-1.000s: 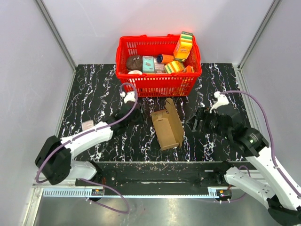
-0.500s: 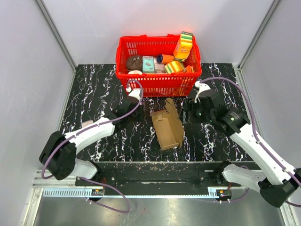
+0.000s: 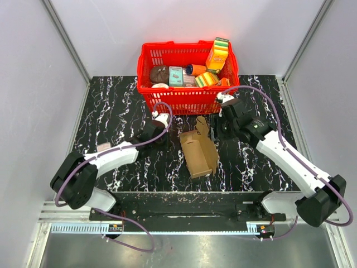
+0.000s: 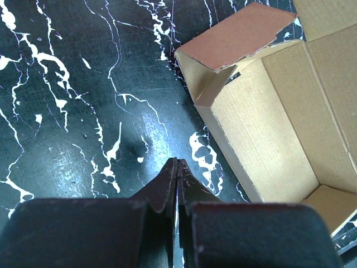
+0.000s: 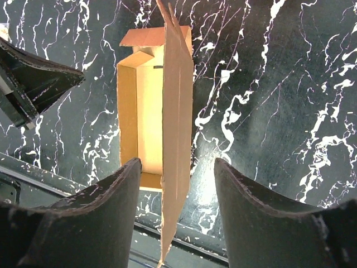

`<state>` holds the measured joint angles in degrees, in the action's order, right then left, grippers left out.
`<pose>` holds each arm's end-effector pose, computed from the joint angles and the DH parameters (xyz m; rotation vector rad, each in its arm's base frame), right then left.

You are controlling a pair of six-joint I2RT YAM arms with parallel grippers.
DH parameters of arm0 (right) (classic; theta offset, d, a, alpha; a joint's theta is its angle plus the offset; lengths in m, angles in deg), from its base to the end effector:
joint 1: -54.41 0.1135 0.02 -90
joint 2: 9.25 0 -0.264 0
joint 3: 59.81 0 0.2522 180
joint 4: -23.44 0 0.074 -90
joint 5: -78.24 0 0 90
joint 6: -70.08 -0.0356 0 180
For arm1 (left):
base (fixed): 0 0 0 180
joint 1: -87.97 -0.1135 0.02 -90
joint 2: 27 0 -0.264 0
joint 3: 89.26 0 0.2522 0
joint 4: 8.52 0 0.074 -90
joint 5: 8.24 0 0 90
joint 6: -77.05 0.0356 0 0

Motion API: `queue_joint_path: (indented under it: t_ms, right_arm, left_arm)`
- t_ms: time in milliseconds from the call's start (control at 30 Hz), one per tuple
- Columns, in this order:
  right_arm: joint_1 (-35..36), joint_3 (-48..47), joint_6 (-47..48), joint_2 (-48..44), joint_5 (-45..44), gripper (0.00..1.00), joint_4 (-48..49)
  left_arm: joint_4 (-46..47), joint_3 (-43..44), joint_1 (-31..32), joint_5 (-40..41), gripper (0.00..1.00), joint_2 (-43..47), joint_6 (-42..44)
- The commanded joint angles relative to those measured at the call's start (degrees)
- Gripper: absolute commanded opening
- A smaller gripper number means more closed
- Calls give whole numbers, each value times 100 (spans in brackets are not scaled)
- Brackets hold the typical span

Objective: Fold the paper box

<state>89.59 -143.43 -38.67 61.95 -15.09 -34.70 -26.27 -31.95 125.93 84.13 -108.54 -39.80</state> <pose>0.2118 0.1468 0.3392 -0.3149 2.3801 0.3807 0.2316 -0.1788 0.1978 0.2069 2.3526 -0.5225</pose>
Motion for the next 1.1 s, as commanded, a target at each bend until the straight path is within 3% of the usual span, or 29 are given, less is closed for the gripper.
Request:
queue_joint_path:
  t_ms: [0, 300, 600, 1067]
  right_arm:
    - [-90, -256, 152, 166, 184, 60, 351]
    - [-125, -238, 292, 500, 210, 47, 527]
    - [-125, -98, 319, 606, 472, 35, 755]
    - [-125, 175, 196, 606, 1089, 30, 1037]
  left_arm:
    - [381, 13, -95, -176, 0, -46, 136]
    - [680, 118, -341, -641, 0, -292, 277]
    - [1541, -101, -333, -1721, 0, -863, -170]
    - [2051, -119, -324, -2109, 0, -1294, -444]
